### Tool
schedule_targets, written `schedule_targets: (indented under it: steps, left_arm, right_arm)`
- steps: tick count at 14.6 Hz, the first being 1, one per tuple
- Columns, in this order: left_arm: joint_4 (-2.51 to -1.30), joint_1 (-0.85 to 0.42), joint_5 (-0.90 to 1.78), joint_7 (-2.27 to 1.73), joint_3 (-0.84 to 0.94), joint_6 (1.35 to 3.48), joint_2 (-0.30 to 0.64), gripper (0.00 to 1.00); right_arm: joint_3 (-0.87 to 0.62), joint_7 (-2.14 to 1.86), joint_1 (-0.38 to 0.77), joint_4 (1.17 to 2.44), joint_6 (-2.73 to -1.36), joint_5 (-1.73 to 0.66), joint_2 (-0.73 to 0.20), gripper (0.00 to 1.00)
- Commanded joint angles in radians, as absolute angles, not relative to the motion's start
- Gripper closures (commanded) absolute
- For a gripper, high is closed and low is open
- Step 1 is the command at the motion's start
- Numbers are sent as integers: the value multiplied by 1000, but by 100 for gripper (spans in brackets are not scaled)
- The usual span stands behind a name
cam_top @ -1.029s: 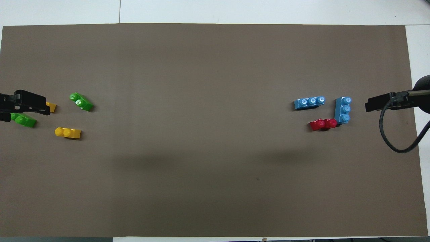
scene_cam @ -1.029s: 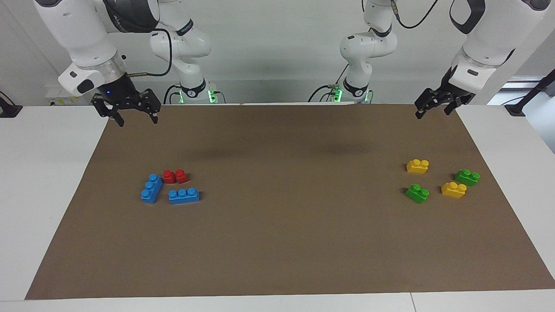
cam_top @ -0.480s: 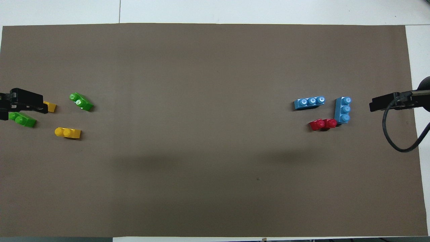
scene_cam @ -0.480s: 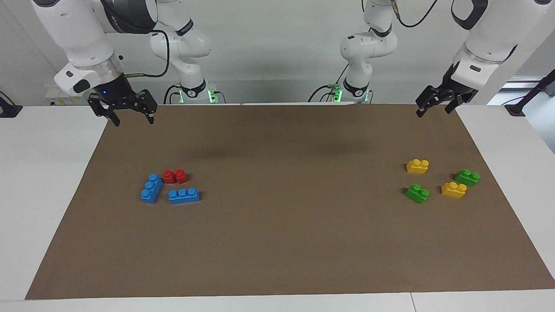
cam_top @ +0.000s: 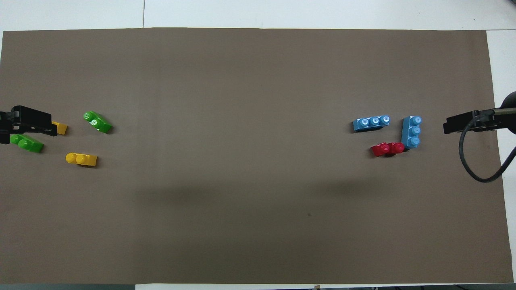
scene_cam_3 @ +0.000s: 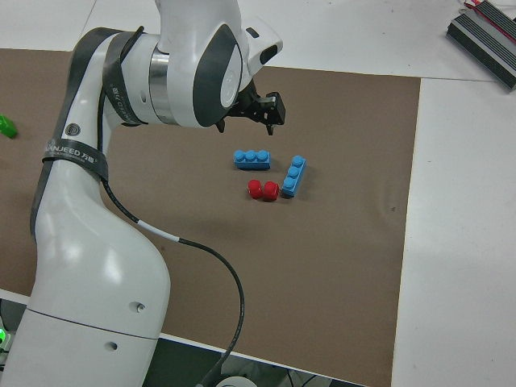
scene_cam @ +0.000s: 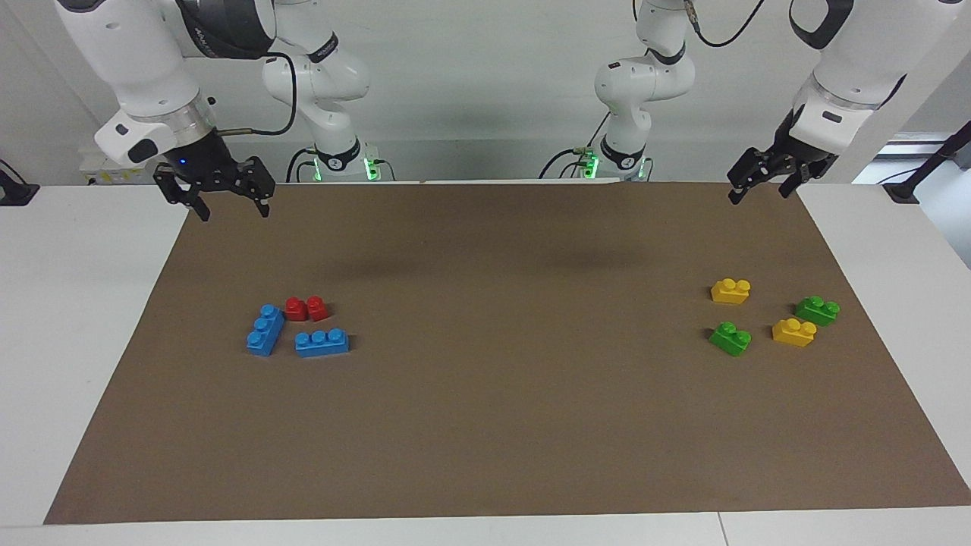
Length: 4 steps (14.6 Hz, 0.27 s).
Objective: Remove green block with left arm and hold with right
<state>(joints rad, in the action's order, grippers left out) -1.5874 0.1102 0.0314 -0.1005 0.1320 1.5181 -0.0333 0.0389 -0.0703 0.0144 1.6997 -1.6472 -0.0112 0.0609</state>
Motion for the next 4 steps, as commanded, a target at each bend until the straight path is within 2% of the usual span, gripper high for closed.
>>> schedule_targets:
  steps: [1, 4]
  left_arm:
    - [-1583, 100, 44, -92, 124, 1509, -40, 0]
    - [-1582, 100, 44, -94, 124, 1511, -40, 0]
  right_arm:
    - [32, -57, 6, 1706, -1647, 8, 71, 0]
    - [32, -57, 6, 1706, -1647, 8, 71, 0]
